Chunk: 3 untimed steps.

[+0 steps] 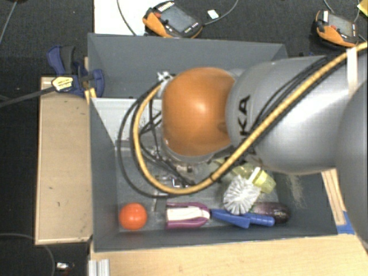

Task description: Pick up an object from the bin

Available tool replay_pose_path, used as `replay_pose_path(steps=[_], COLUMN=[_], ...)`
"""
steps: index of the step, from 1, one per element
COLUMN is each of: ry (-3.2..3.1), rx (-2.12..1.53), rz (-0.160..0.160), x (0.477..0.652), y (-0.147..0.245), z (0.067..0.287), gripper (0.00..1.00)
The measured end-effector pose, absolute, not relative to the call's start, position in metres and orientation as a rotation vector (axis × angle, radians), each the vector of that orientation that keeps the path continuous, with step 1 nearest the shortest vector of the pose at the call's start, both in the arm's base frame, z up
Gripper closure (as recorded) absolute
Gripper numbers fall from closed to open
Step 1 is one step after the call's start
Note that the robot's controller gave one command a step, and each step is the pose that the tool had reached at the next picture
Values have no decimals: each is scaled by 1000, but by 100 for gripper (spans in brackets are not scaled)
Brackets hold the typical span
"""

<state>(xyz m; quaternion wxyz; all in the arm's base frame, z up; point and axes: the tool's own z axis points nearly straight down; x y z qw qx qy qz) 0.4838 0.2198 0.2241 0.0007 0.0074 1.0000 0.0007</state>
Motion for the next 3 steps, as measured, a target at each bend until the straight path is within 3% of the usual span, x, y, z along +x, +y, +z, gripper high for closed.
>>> replay_pose_path(steps=[1, 2, 3], ry=[3140, 3129, 3135], rx=[25, 277, -29], rz=[2, 2, 6], x=[484, 481, 479], y=[220, 214, 219], z=[224, 225, 248], gripper=[0, 0, 0])
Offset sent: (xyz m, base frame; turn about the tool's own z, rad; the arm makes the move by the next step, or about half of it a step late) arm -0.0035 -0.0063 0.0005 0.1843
